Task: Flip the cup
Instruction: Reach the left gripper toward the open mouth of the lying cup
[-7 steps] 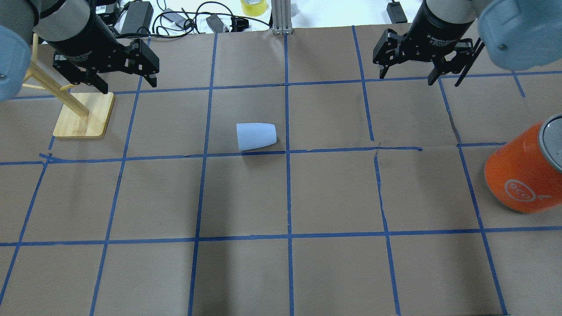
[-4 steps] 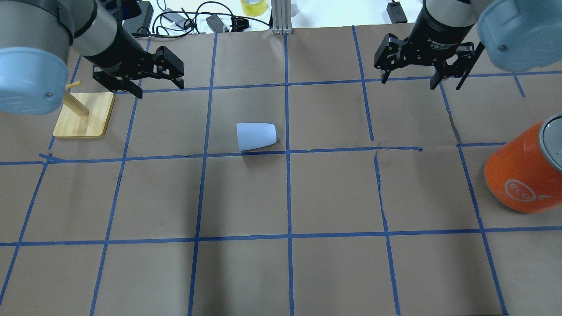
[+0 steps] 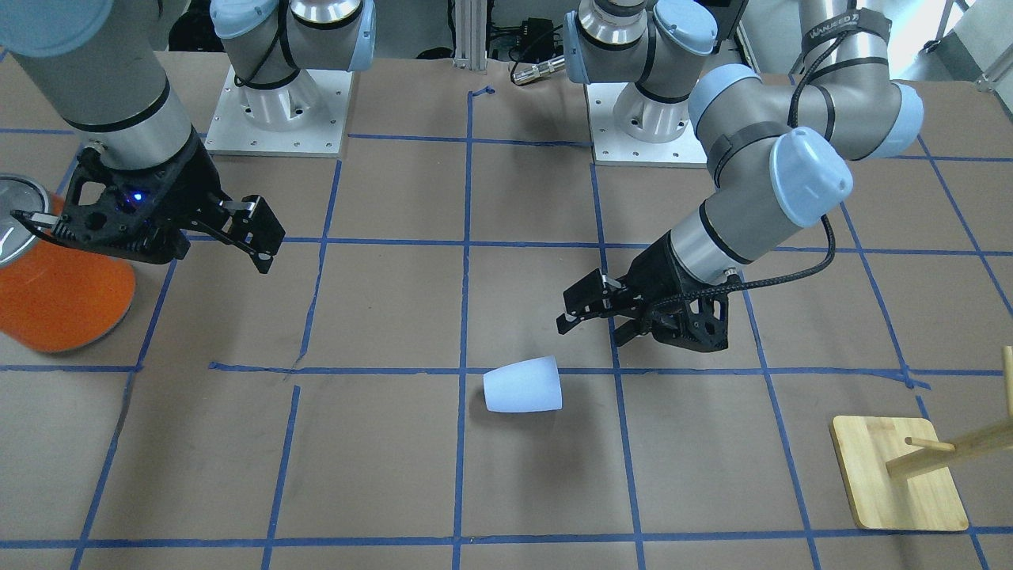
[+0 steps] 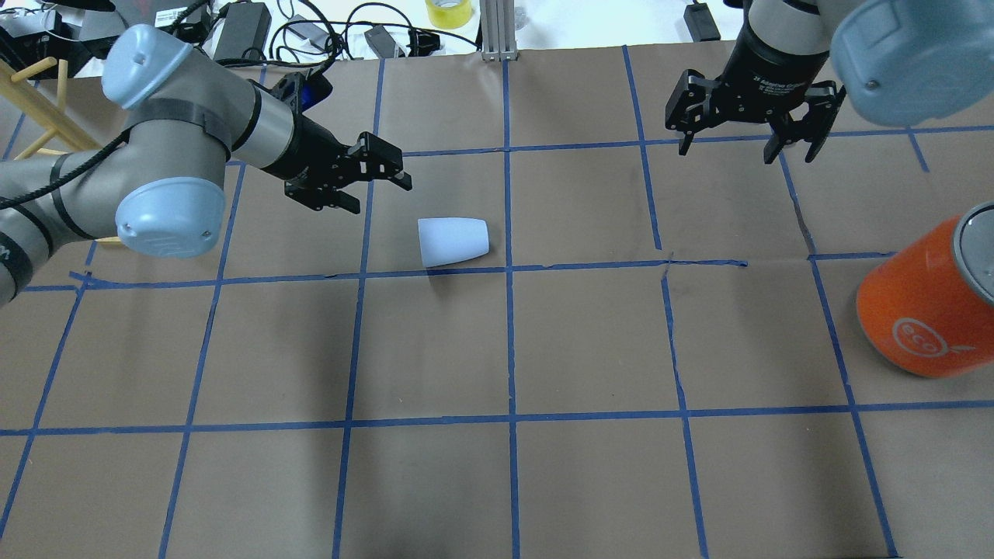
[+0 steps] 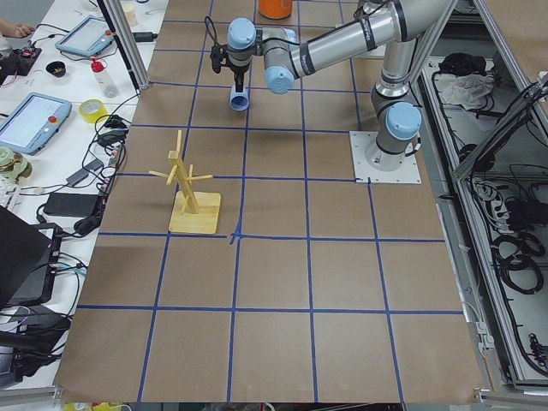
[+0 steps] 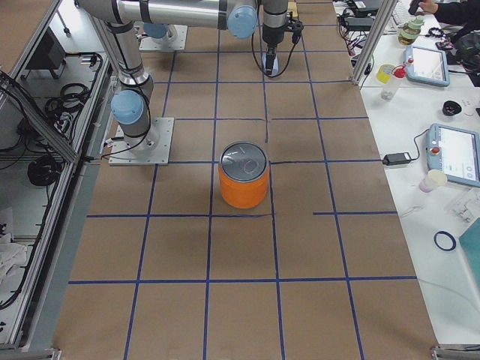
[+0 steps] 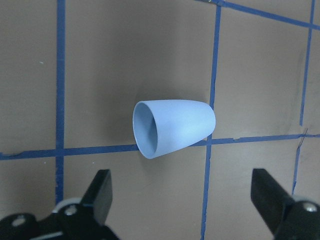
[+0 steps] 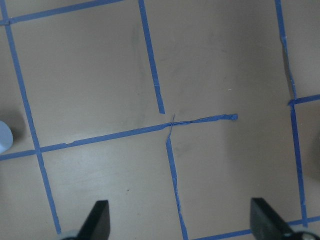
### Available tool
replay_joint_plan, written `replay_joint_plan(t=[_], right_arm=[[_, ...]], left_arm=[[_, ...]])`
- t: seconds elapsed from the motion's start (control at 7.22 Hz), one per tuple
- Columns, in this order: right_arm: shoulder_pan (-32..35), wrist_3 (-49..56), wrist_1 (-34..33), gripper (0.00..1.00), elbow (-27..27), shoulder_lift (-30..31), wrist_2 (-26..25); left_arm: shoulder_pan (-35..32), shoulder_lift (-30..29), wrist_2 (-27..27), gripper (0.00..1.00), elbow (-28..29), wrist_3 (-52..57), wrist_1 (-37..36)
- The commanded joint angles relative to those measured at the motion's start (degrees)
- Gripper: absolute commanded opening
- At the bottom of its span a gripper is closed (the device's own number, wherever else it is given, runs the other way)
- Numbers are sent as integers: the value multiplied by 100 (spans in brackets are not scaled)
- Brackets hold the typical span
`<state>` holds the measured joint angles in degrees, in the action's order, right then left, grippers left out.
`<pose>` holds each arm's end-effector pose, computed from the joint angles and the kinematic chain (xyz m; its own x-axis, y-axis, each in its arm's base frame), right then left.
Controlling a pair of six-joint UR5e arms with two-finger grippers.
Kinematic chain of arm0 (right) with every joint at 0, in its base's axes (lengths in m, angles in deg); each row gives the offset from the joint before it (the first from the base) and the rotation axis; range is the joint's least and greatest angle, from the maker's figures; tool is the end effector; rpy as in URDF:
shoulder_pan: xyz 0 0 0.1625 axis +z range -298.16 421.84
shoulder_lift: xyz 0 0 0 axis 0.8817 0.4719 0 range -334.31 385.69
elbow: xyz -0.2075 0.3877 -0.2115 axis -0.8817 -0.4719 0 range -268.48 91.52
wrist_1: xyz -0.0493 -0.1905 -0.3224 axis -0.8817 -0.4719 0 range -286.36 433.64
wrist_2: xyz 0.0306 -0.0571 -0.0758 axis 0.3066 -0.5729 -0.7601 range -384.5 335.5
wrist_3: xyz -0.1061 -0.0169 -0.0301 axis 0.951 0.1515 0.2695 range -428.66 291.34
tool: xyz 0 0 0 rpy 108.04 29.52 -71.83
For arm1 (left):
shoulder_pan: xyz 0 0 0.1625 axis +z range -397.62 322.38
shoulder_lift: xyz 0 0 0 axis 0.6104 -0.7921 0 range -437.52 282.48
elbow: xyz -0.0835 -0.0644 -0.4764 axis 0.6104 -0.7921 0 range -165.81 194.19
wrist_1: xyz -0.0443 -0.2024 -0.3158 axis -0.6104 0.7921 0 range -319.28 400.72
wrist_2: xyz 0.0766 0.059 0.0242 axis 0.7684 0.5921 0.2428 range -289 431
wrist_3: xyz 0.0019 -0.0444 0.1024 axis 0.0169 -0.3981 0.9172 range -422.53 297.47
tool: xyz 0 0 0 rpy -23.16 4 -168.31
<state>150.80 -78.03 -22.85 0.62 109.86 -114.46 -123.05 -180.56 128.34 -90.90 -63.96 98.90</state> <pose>0.1242 -0.5067 0.5088 -0.9835 0.1807 -0.0051 0.1808 0.9832 -0.0268 -0.1510 -0.5410 0.3839 -0.8398 -0.0572 0.5399 -0.1004 0.9936 -0.0509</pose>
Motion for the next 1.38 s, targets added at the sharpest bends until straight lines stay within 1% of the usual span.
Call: replay_joint_plan(t=[0.0, 0.28, 0.97, 1.25], right_arm=[[-1, -3, 16, 100, 10, -59, -4], [-1, -3, -19, 100, 54, -67, 5], [-1, 6, 7, 100, 36, -50, 23], [-1, 6, 25, 100, 45, -59, 23]], left_arm=[[0, -443, -1004, 100, -47, 20, -217], [0, -725, -1015, 100, 119, 29, -543], [9, -1191, -918, 100, 32, 108, -597], [9, -1252, -918, 100, 32, 90, -597]])
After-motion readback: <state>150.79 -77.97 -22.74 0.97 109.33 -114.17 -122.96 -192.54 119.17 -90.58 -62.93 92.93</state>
